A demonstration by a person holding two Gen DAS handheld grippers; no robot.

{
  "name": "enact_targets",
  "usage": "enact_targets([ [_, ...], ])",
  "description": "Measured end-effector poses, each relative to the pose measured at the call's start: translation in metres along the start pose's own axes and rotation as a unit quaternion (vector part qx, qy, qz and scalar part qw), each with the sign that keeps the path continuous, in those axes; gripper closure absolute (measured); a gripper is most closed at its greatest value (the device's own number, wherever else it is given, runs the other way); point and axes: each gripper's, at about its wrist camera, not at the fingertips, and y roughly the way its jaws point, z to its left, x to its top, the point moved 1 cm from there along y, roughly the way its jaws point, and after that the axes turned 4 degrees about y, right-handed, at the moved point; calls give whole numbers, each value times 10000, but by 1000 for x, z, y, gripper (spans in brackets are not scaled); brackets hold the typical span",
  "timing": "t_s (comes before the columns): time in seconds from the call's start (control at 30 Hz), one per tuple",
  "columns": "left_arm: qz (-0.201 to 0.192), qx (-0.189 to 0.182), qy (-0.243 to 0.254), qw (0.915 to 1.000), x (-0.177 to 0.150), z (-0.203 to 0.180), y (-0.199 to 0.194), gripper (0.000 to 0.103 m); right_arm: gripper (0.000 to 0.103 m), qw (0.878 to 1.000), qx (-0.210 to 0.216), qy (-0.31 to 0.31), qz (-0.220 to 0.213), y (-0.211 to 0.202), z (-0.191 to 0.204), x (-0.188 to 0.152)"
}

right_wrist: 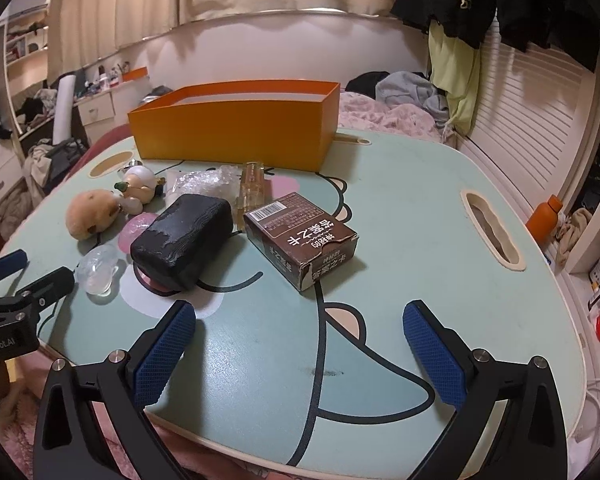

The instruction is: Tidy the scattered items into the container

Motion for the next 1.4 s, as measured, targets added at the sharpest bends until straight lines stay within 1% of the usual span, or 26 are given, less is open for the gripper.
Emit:
enact_targets([
  [0.67,25,-46,63,10000,1,-4,-1,0,0,10000,-11,-6,0,-1,4,-1],
  [0.77,31,-178,77,9998,0,-2,-2,1,0,10000,4,-17,-2,0,4,-1],
  [0.8,3,-304,66,9995,1,-1,-4,4,0,10000,18,-21,7,0,3,-1],
  [0.83,-25,-380,66,9993,2,0,-6,10,0,10000,20,-25,10,0,3,-1],
  [0.9,-108,-433,105,9989,7,1,-9,20,0,10000,21,-22,11,0,3,0],
  [1.1,-370,-470,354,9976,37,-3,-9,21,0,10000,52,-40,15,0,3,0],
  [1.17,-294,-519,427,9973,46,-6,-1,21,0,10000,57,-44,21,0,3,0],
  [1.23,-100,-478,555,9973,53,-10,9,21,0,10000,68,-54,26,0,3,0],
  [1.27,-36,-436,613,9972,55,-11,13,23,0,9999,82,-64,27,0,3,0],
  [1.33,73,-379,678,9970,60,-12,23,38,0,9999,98,-80,23,-1,3,0],
  [1.4,247,-496,623,9965,62,-11,32,43,0,9999,97,-79,30,-1,3,0],
])
